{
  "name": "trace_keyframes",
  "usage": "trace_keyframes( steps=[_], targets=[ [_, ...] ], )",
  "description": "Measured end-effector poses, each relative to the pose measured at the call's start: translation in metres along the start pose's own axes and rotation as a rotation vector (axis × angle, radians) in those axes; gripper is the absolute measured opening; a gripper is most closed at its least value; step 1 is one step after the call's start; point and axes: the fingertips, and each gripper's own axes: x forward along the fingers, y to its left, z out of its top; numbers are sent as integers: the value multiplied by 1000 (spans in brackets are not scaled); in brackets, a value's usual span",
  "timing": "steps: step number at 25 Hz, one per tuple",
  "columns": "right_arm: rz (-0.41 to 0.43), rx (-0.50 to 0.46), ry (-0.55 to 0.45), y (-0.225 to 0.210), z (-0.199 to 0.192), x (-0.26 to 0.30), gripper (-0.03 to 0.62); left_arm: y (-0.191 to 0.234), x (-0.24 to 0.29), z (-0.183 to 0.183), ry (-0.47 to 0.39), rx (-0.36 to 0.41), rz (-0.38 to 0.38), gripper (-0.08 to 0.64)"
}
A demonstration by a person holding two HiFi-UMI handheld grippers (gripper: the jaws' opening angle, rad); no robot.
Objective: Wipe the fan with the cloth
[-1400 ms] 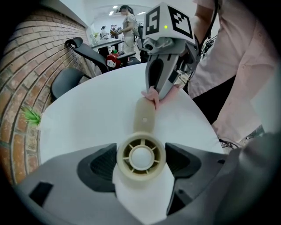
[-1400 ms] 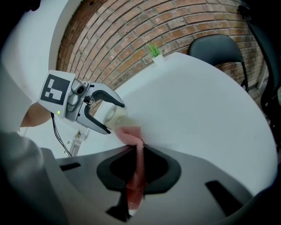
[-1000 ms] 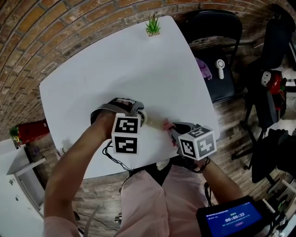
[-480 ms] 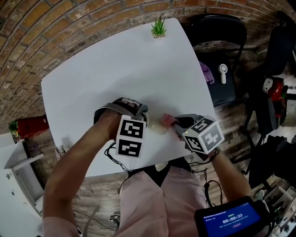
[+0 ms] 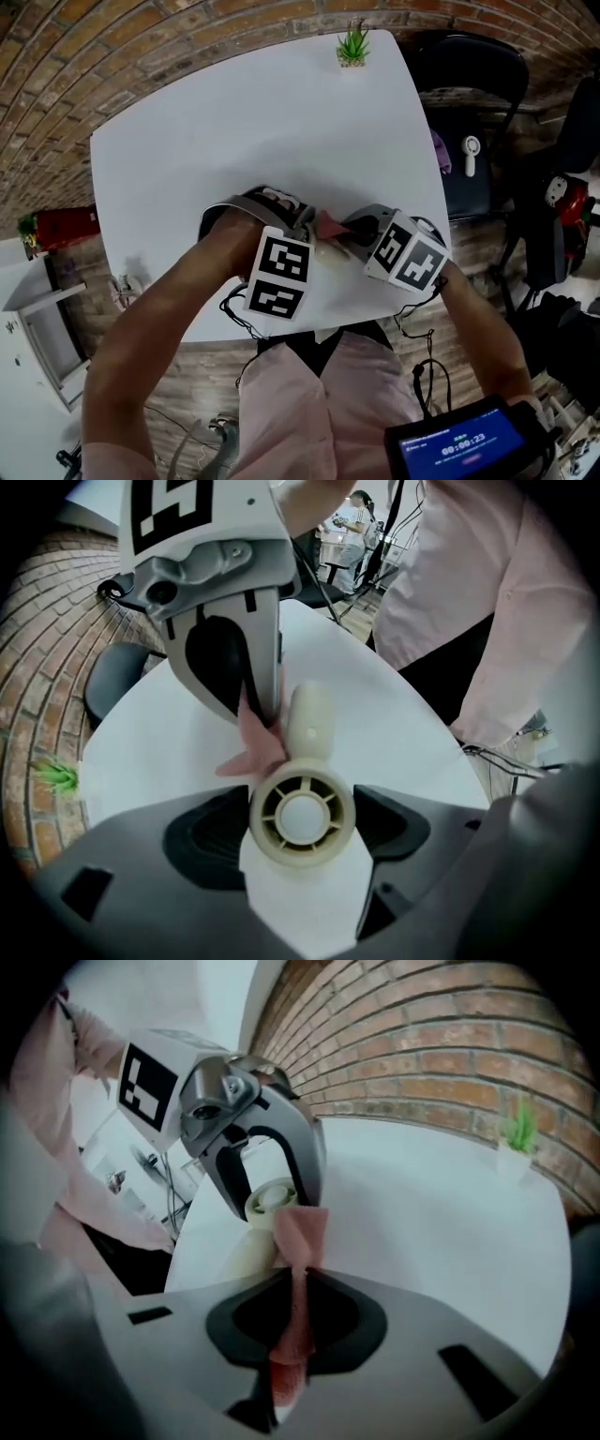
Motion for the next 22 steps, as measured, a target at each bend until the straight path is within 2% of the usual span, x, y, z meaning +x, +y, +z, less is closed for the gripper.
trace_keyframes(
  steps=[4, 12, 15, 22],
  targets=[
    [49, -207, 63, 3, 5, 5, 32, -1, 1, 1, 6, 7, -8, 356],
    [157, -539, 69, 15, 6, 8, 31, 0, 1, -1, 13, 13, -7, 357],
    [187, -577, 79, 20, 2, 7, 30, -1, 2, -1, 15, 11, -6, 357],
    [206, -548, 86, 26, -11, 0, 29, -1, 3, -1, 20, 2, 4, 359]
  ],
)
